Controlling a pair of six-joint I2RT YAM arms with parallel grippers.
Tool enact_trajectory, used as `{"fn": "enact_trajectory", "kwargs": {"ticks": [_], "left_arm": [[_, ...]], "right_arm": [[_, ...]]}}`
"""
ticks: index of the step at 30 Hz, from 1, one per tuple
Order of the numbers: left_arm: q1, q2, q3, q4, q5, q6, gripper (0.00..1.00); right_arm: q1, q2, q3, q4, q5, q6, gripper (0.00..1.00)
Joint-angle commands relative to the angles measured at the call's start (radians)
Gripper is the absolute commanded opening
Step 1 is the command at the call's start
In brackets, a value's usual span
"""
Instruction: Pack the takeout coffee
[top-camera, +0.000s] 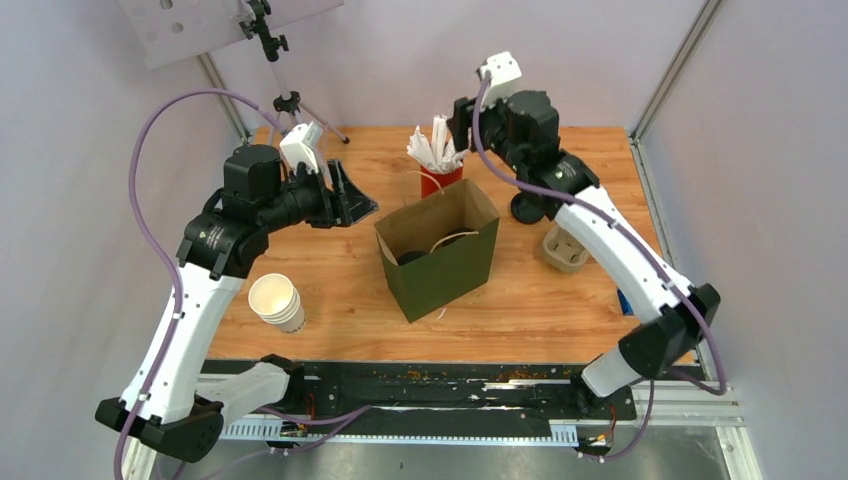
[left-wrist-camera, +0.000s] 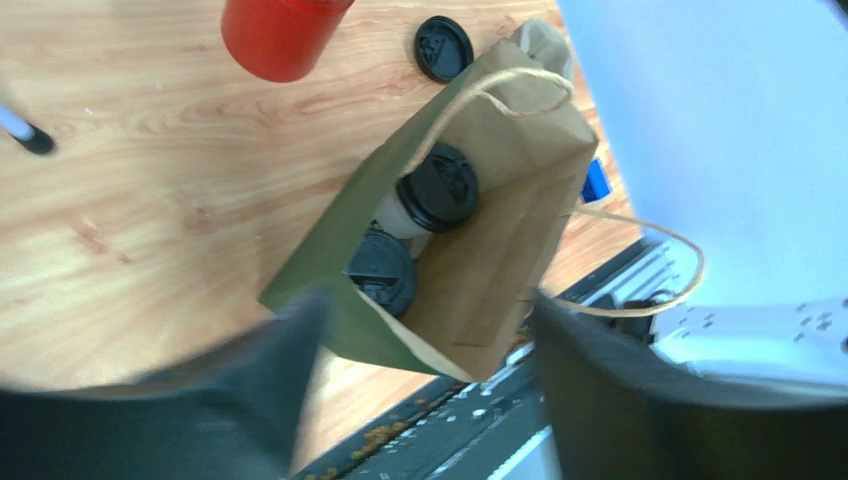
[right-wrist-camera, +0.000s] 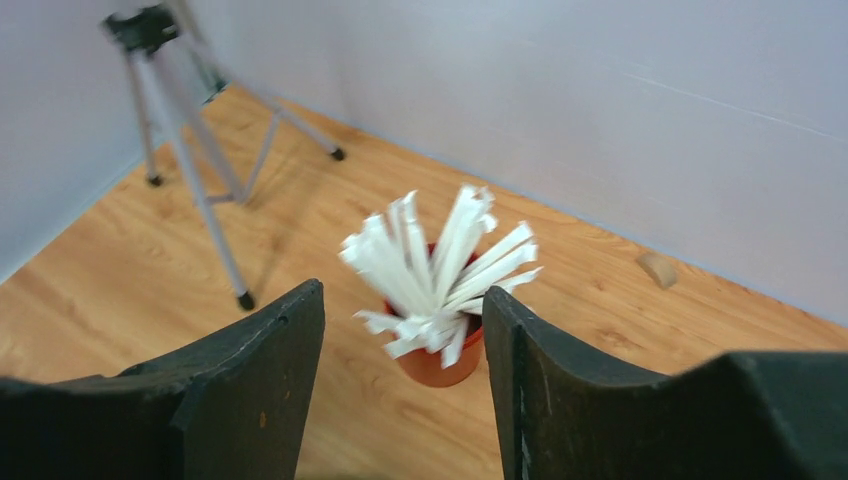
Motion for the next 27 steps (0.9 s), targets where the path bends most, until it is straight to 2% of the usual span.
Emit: {"fn": "enact_trajectory", "kwargs": {"ticks": [1, 6, 9, 20, 23, 27], "left_arm": [[0.007, -0.022, 0.047, -0.053, -0.005, 0.061, 0.97], [0.007, -0.051, 0.036, -0.095, -0.026, 0.090, 1.00], [0.007, -0.071, 0.025, -0.124, -0.055, 0.102, 1.00], [0.008, -0.105, -0.070, -0.162, -0.085, 0.096, 1.00], [0.010, -0.079, -0.040, -0.181, -0.082, 0.071, 1.00], [0.010, -0.034, 0.004, -0.253, -0.069, 0.139, 1.00]], "right_arm": [[-0.130, 0.125, 0.138, -0.080, -0.064, 0.103, 0.56], [-0.225, 0.249, 0.199, -0.076, -0.103, 0.109, 0.44], [-0.268, 0.318, 0.241, -0.054, -0.177, 0.096, 0.41], [-0.320, 0.583, 0.539, -0.084, -0.437, 0.032, 0.49], [-0.332, 0.611, 0.565, -0.075, -0.500, 0.019, 0.51], [-0.329, 0.667, 0.642, -0.145, -0.526, -0.017, 0.50]]}}
